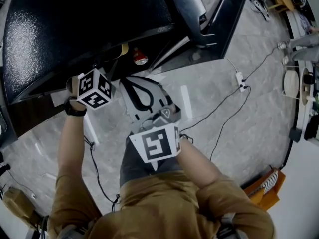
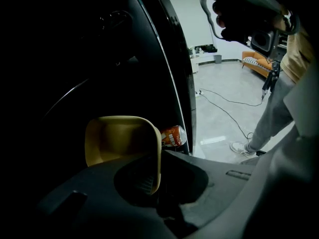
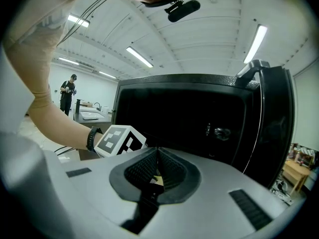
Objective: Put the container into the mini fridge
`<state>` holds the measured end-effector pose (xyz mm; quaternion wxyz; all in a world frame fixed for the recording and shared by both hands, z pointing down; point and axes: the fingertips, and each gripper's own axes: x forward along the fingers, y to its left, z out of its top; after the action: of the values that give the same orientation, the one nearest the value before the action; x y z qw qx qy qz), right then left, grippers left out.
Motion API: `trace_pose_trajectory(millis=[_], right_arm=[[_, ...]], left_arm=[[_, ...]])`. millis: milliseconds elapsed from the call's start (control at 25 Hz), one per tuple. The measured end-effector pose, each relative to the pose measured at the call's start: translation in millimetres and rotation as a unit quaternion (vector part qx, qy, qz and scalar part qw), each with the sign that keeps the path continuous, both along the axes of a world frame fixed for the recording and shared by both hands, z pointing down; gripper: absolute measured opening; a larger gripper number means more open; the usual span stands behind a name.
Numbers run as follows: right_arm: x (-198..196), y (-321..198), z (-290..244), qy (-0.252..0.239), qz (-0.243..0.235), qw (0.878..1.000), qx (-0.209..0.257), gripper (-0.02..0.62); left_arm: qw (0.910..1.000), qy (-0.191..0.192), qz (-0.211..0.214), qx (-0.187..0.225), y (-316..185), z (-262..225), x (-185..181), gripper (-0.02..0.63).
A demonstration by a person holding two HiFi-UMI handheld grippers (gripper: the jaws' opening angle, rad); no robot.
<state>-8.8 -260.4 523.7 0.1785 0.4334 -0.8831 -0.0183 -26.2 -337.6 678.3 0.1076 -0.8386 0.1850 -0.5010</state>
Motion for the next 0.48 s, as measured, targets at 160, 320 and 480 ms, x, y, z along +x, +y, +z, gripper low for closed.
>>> trace_pose_trajectory(millis=[160, 320, 480], right_arm=[[2, 0, 4, 0.004, 0.005, 1.000, -0.005, 0.002], [3, 3, 6, 0.005, 0.011, 1.000, -0.008, 0.002], [6, 0, 9, 0.003, 0.017, 1.000, -0.010, 0.002]], left_arm=[[0.9992, -0.024, -0.032, 0.001, -21, 9, -8, 0.015], [0.9975, -0.036, -0.061, 0.001, -40, 11, -16, 0.015], [0.9968, -0.042, -0.068, -0.004, -46, 20, -19, 0.015]])
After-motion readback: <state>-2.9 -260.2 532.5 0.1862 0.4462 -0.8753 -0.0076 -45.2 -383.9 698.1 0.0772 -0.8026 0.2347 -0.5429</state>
